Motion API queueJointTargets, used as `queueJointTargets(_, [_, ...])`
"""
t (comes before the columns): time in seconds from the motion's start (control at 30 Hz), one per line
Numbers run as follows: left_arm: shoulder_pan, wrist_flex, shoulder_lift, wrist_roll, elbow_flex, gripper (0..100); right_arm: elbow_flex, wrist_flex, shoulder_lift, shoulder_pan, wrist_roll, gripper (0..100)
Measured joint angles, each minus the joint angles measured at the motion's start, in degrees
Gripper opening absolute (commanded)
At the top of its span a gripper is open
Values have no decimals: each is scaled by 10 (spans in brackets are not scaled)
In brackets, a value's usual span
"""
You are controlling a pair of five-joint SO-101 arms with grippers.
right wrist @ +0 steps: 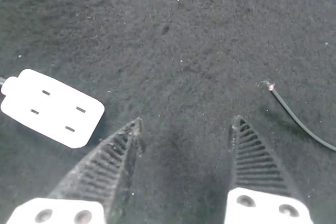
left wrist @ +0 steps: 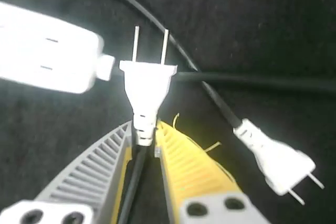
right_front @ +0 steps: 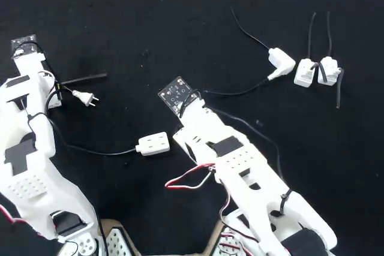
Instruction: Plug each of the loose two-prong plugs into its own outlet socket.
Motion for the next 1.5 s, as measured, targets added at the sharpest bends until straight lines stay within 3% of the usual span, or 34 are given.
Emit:
queueJointTargets(0.4, [-20,151,-160,0,0,30,0,0,0,0,0,247])
queueJointTargets(0.57, [-19,249,-234,0,0,30,0,0,0,0,0,247])
queueJointTargets(0.8, [34,352,-350,0,55,30,0,0,0,0,0,247])
queueJointTargets(0.93, [103,350,-425,1,144,30,0,15,-3,0,-2,247])
queueJointTargets(1.13, [238,267,-529,0,302,30,3,57,-78,4,-12,247])
queueJointTargets(1.37, [374,167,-585,-1,432,30,16,58,-165,93,-131,247])
queueJointTargets(1.5, [448,105,-588,-1,494,31,16,58,-178,118,-157,247])
